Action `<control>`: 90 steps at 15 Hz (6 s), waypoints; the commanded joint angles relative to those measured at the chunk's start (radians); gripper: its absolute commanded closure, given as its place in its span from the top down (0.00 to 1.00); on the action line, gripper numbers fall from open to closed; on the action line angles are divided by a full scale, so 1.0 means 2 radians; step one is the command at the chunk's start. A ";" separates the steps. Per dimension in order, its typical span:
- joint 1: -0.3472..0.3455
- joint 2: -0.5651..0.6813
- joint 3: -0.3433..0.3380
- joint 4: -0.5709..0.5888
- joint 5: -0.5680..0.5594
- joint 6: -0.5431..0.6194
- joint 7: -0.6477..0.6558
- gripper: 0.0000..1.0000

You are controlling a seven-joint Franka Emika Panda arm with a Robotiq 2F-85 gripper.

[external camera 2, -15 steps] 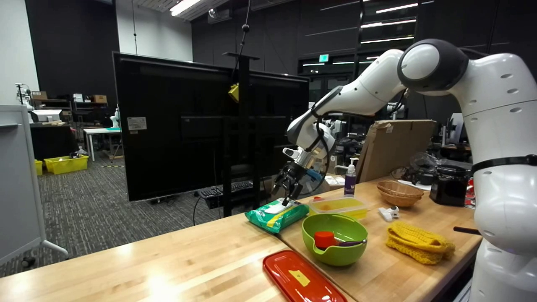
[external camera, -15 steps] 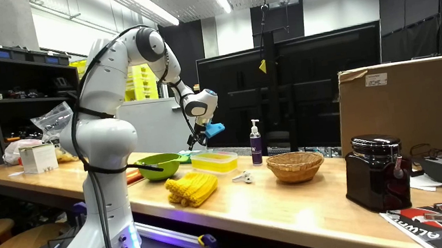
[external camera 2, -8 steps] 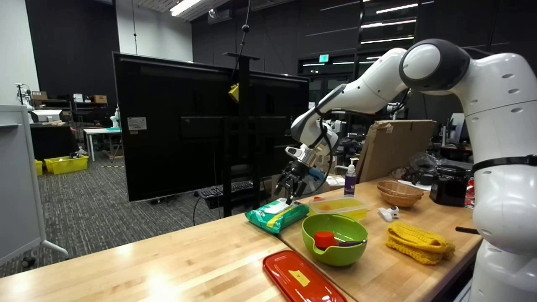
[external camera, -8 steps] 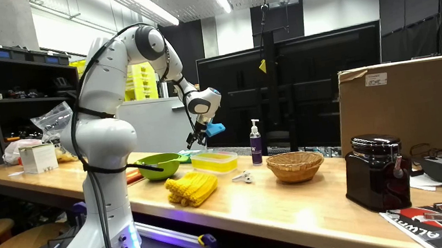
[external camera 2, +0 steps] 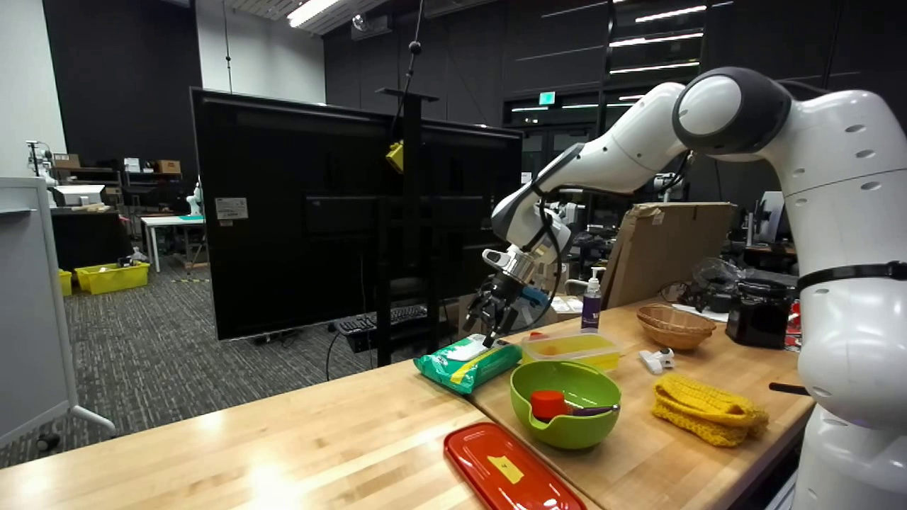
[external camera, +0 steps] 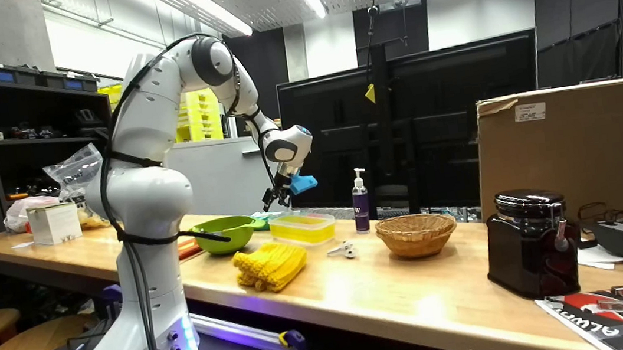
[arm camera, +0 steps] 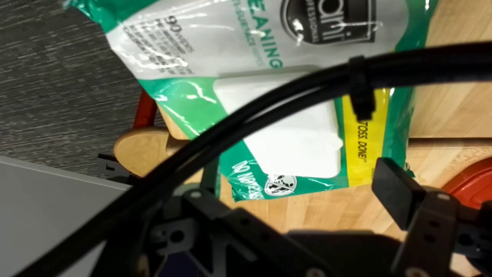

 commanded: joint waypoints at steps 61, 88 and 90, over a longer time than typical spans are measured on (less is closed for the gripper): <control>-0.010 0.036 -0.013 0.075 -0.090 -0.187 0.015 0.64; -0.011 0.083 0.006 0.119 -0.020 -0.089 0.011 1.00; -0.012 0.085 0.007 0.120 -0.018 -0.085 0.010 1.00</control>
